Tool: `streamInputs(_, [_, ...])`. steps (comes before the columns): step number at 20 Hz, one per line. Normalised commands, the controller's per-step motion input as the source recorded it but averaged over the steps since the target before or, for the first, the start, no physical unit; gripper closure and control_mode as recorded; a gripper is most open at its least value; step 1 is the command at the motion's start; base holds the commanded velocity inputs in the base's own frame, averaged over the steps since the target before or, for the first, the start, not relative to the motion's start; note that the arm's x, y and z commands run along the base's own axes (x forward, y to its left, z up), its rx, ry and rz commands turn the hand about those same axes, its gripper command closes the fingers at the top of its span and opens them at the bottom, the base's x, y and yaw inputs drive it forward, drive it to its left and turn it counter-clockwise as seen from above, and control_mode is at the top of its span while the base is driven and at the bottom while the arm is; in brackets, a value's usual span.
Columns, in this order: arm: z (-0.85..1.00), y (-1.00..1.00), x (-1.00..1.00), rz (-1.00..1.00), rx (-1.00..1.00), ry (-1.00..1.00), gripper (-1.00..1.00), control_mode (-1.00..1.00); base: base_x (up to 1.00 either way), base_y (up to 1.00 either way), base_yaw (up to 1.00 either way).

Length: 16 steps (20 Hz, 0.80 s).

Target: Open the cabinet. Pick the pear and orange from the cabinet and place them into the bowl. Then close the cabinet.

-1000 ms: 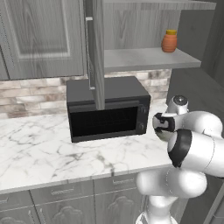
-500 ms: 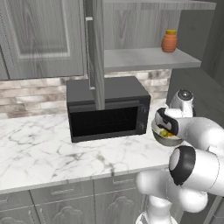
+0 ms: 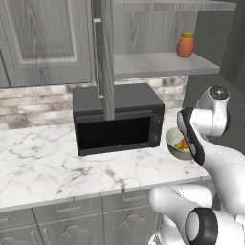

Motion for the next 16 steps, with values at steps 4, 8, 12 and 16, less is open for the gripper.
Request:
streamInputs(4, [1.00,0.64,-0.34,0.00,-0.09,-0.16,-1.00,-1.00,0.00,0.00,0.00])
streamInputs(8, [1.00,0.71,-0.51,0.00,-0.15,-0.16,-1.00,-1.00,0.00,0.00,0.00])
streamInputs(12, [1.00,0.86,-0.59,0.03,-0.19,-0.18,-1.00,-1.00,0.00,0.00,0.00])
streamInputs(16, [0.60,0.43,-0.92,0.13,-0.15,-0.34,-1.00,-1.00,0.00,0.00,0.00])
